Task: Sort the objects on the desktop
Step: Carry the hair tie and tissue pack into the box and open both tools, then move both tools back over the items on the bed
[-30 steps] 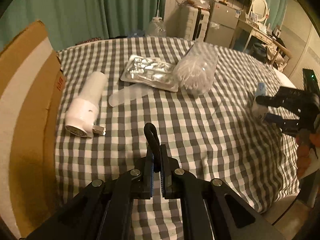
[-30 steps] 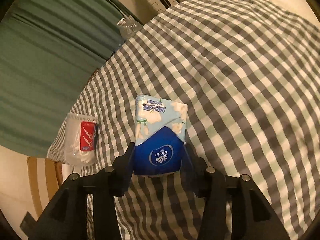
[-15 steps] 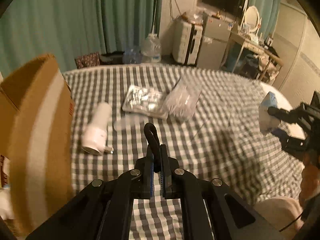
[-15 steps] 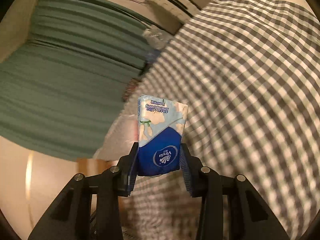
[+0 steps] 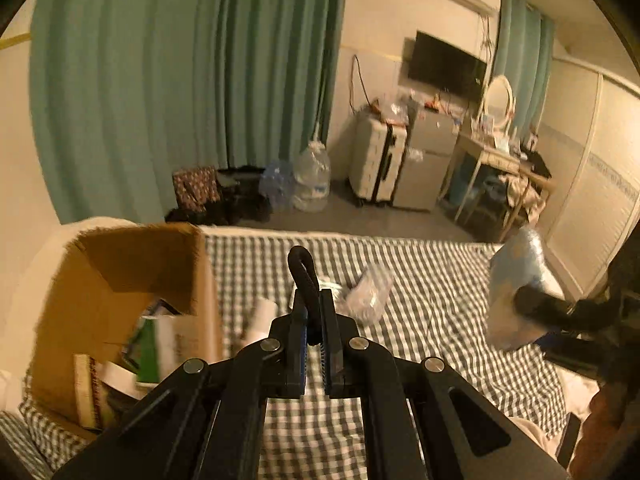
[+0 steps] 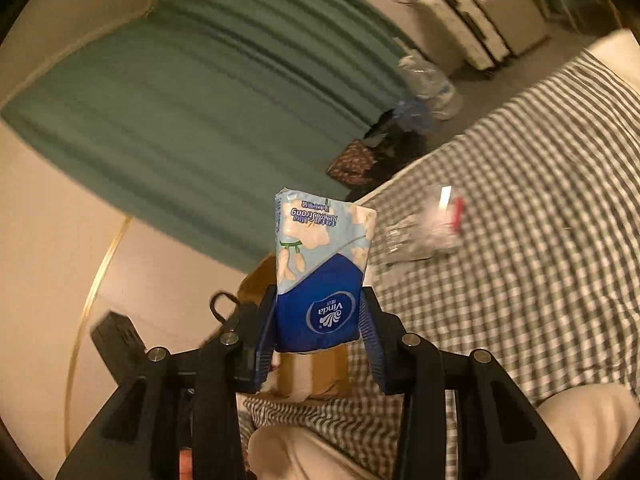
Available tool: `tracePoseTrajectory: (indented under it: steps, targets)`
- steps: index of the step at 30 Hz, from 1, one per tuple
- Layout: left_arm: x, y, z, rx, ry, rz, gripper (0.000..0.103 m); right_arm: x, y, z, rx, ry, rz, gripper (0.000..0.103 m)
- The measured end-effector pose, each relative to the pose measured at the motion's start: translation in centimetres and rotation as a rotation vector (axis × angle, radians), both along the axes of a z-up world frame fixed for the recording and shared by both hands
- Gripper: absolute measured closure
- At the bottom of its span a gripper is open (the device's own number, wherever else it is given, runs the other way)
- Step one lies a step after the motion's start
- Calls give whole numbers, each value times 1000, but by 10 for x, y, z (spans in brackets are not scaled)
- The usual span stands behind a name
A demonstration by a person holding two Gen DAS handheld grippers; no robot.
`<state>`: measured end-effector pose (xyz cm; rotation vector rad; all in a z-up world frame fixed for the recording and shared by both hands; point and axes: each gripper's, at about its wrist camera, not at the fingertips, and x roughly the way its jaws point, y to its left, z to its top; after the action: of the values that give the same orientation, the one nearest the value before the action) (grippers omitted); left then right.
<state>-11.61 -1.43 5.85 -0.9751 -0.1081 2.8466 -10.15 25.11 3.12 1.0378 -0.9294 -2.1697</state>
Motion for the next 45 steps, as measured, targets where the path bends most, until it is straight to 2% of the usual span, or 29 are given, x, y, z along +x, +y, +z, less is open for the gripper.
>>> tracePoseTrajectory:
  steps: [4,8,11,14,19,20,22,23,24,26,29,34,39,45]
  targets:
    - [1,-37,12,32,-2,59,98,-1,-52,7,23,9,92,64]
    - [2,-75,9,0,-11,116,98,-2,-123,12,73,29,205,64]
    - [-1,-111,-9,10,-81,143,98,1,-164,5,122,25,269,64]
    - [-4,-143,-35,-29,-145,176,98,-7,-206,-12,194,18,331,64]
    - [-3,-170,-67,-27,-222,178,96,-21,-249,-44,268,-38,381,63]
    - [-2,-171,-72,-32,-229,177,92,-25,-256,-49,281,-51,381,60]
    - [-2,-169,-77,-46,-238,168,79,-32,-266,-56,299,-71,372,58]
    - [-1,-169,-79,-48,-241,164,58,-36,-269,-59,304,-86,363,54]
    - [0,-170,-80,-53,-241,169,31,-38,-270,-59,303,-93,357,53]
    - [2,-171,-80,-66,-228,189,16,-42,-271,-59,300,-97,341,51]
    - [3,-170,-80,-69,-225,192,14,-41,-264,-52,303,-76,308,46]
    - [8,-157,-70,-89,-224,177,13,-34,-242,-33,303,-45,247,45]
    - [17,-137,-44,-72,-182,158,8,-27,-197,-4,300,-5,140,45]
    - [27,-93,-17,-43,-117,132,2,-9,-120,25,304,55,-20,42]
